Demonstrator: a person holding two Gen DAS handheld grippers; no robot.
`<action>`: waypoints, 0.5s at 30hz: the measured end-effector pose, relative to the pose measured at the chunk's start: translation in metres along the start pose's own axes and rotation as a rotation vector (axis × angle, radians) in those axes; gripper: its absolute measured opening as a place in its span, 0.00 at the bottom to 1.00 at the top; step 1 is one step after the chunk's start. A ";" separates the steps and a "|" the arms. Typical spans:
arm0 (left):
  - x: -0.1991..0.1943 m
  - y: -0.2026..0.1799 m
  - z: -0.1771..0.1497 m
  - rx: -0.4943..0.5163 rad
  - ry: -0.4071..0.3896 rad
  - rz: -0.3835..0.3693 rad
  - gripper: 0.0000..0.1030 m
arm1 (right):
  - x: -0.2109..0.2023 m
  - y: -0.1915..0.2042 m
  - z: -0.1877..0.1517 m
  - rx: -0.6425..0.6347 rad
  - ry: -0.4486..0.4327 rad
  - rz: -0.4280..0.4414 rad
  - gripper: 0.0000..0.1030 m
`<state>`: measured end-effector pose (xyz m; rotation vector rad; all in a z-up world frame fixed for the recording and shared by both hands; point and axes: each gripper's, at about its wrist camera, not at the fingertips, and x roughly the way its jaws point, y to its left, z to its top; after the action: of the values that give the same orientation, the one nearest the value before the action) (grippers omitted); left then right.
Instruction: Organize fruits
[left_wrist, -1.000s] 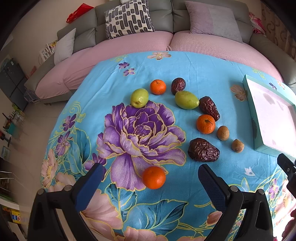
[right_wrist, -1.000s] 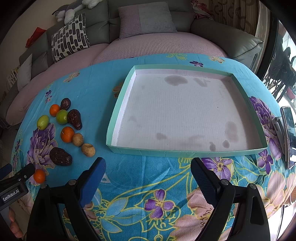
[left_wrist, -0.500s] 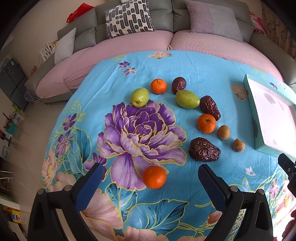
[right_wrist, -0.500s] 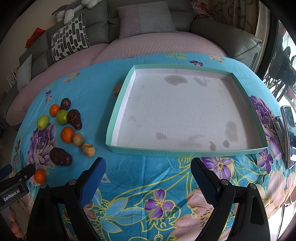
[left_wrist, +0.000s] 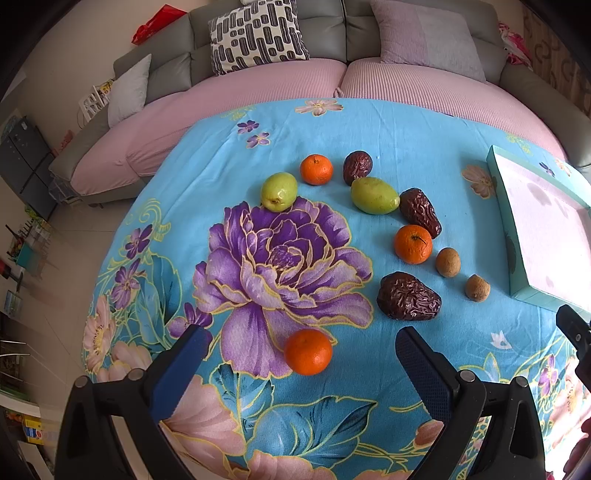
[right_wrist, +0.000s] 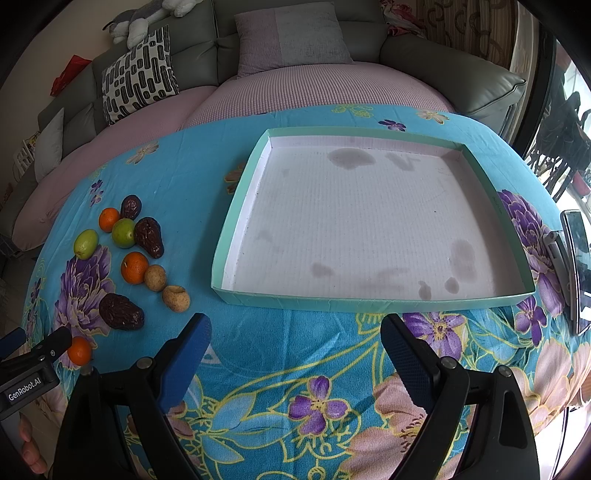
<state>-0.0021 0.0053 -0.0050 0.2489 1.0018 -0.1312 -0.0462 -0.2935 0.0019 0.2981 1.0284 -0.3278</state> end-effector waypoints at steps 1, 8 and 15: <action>0.000 0.000 0.000 0.000 -0.008 0.002 1.00 | 0.000 0.000 0.000 0.000 0.000 0.000 0.91; 0.000 0.000 -0.002 -0.002 -0.018 0.003 1.00 | 0.000 0.000 0.000 0.000 0.001 0.000 0.91; 0.000 -0.001 -0.001 -0.005 -0.029 0.000 1.00 | 0.000 0.000 0.000 0.001 0.001 0.000 0.91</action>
<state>-0.0028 0.0051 -0.0060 0.2424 0.9734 -0.1317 -0.0461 -0.2938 0.0020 0.2990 1.0294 -0.3277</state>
